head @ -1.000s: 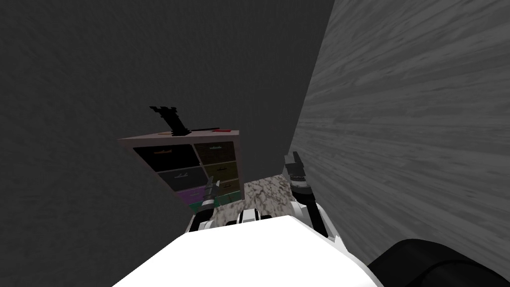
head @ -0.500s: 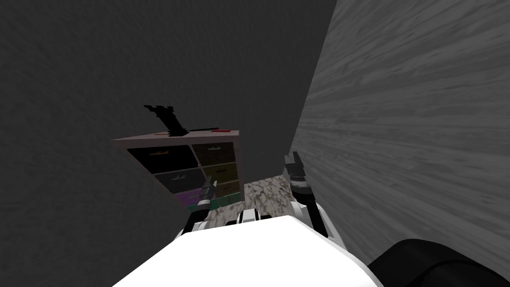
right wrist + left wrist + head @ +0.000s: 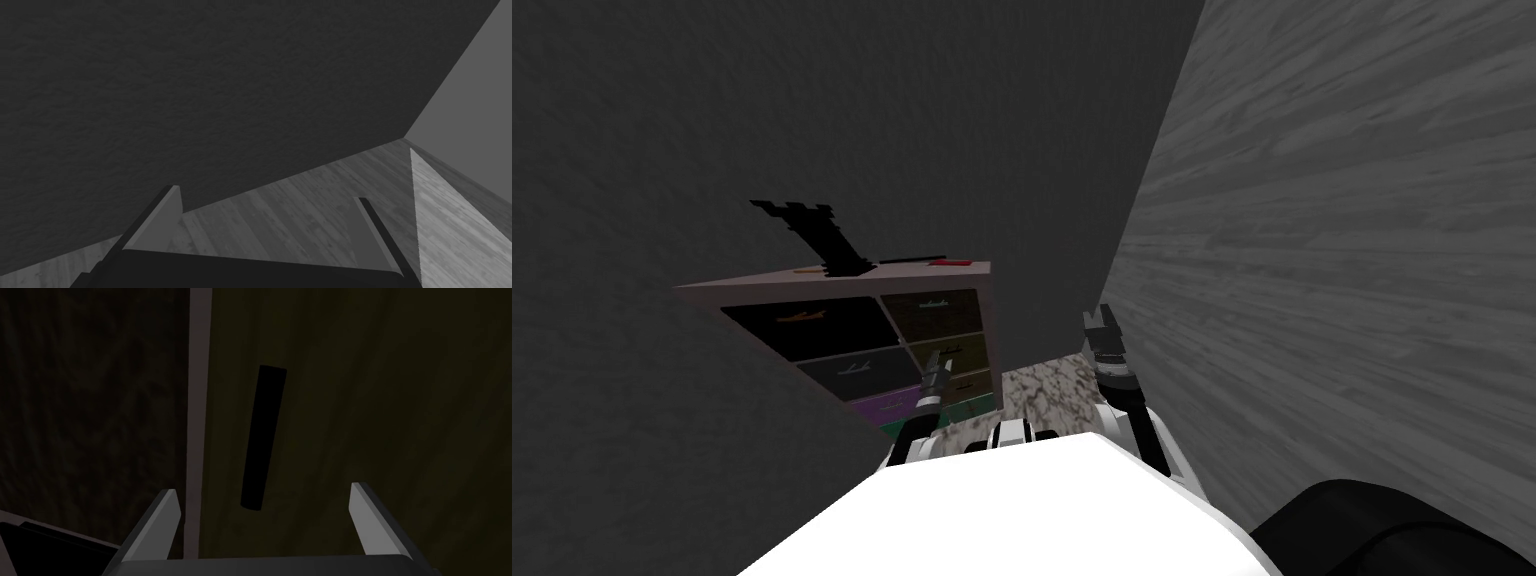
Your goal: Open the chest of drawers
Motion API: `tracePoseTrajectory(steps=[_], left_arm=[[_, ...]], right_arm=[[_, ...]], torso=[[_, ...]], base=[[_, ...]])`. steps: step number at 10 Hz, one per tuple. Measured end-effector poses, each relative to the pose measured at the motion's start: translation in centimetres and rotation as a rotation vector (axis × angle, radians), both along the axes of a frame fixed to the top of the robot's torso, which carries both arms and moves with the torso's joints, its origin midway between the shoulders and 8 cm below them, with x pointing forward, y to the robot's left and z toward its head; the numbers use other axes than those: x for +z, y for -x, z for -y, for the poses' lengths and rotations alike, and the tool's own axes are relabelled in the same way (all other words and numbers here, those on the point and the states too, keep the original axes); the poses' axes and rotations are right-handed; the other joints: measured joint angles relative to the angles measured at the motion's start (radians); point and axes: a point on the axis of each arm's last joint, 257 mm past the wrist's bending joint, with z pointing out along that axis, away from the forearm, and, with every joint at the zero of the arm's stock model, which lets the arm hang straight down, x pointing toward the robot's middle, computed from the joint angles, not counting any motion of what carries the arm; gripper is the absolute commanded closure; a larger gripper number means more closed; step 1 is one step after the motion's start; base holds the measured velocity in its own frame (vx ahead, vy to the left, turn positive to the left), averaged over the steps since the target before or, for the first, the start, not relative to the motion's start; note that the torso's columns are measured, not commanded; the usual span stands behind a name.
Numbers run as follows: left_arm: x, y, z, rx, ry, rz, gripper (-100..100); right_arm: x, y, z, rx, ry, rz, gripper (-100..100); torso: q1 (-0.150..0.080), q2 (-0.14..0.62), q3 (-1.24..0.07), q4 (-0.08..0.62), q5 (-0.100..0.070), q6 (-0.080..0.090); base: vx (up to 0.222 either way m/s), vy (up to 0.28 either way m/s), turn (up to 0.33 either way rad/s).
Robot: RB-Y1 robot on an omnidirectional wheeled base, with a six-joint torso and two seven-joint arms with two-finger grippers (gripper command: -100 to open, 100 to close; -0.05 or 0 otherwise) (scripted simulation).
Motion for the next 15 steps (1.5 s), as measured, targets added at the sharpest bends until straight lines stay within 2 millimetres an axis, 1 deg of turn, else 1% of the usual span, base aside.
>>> tracePoseTrajectory(steps=[4, 5, 7, 8, 9, 10, 13, 15], left_arm=[[-0.1, -0.2, 1.9, 0.023, 0.086, 0.012, -100], [-0.1, -0.2, 2.0, 0.023, 0.088, 0.012, -100], [0.7, -0.7, 1.9, 0.022, 0.088, 0.015, -100], [0.7, -0.7, 1.9, 0.022, 0.088, 0.013, 100], [0.3, -0.5, 2.0, 0.022, 0.088, 0.010, 100], [0.4, -0.5, 2.0, 0.021, 0.086, 0.015, 100], [0.9, -0.5, 2.2, 0.016, 0.086, 0.014, 100], [0.4, -0.2, 2.2, 0.015, 0.088, -0.003, 100]], right_arm=[[0.0, 0.0, 0.0, 0.000, 0.000, 0.000, 0], [0.0, 0.0, 0.0, 0.000, 0.000, 0.000, 0], [0.0, 0.0, 0.0, 0.000, 0.000, 0.000, 0], [0.0, 0.0, 0.0, 0.000, 0.000, 0.000, 0], [0.0, 0.0, 0.0, 0.000, 0.000, 0.000, 0], [0.0, 0.0, 0.0, 0.000, 0.000, 0.000, 0], [0.0, 0.0, 0.0, 0.000, 0.000, 0.000, 0], [0.0, 0.0, 0.0, 0.000, 0.000, 0.000, 0]], torso=[[0.001, -0.007, -0.005, -0.002, 0.000, 0.000], [0.001, -0.007, -0.004, -0.002, 0.000, 0.000], [0.001, -0.009, -0.006, -0.003, 0.000, 0.000], [0.001, -0.006, -0.004, -0.002, 0.000, 0.000], [0.001, -0.001, -0.001, -0.001, 0.000, 0.000], [0.002, -0.004, -0.002, -0.001, 0.001, -0.001], [0.000, 0.001, 0.000, 0.001, 0.000, -0.001], [0.001, -0.008, -0.005, 0.001, -0.002, 0.000]], base=[[-0.002, -0.001, 0.000], [0.047, 0.004, 0.010], [0.055, 0.005, 0.004], [-0.042, 0.001, -0.011], [-0.028, 0.000, -0.009], [-0.112, -0.010, 0.021], [-0.202, -0.044, 0.022], [-0.106, -0.015, 0.004]])
